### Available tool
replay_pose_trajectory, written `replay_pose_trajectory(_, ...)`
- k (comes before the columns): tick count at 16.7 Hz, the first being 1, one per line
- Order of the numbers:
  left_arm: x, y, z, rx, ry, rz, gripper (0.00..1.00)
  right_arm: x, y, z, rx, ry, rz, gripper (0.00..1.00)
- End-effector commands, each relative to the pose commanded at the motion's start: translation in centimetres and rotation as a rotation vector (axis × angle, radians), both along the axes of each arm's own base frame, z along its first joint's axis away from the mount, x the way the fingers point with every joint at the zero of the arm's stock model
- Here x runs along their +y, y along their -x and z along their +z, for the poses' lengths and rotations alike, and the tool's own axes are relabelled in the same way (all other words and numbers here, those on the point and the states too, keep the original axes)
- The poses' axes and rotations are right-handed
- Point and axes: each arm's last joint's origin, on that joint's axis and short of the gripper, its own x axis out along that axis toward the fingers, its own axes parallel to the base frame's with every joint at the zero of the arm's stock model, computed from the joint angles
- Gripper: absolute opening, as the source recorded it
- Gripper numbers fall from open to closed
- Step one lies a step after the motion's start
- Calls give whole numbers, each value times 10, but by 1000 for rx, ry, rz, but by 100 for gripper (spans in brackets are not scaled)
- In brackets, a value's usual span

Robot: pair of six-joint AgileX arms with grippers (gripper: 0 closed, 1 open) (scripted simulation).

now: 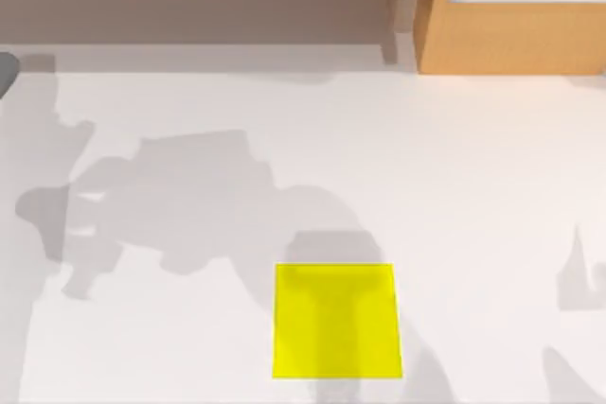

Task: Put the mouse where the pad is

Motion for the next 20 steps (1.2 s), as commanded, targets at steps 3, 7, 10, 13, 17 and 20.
replay_pose_trajectory(3, 1, 0, -2, 3, 1, -1, 0, 0, 0, 0, 0, 0, 0, 100)
replay_pose_trajectory(7, -42, -6, -5, 3, -1, -142, 0, 0, 0, 0, 0, 0, 0, 100)
replay_pose_trajectory(10, -109, -5, -11, 12, -3, -362, 0, 0, 0, 0, 0, 0, 0, 100)
replay_pose_trajectory(13, -195, 17, -19, 27, -5, -646, 0, 0, 0, 0, 0, 0, 0, 100)
replay_pose_trajectory(17, -303, 77, -28, 33, -10, -1034, 0, 0, 0, 0, 0, 0, 0, 100)
replay_pose_trajectory(20, -348, 120, -29, 20, -13, -1231, 0, 0, 0, 0, 0, 0, 0, 100)
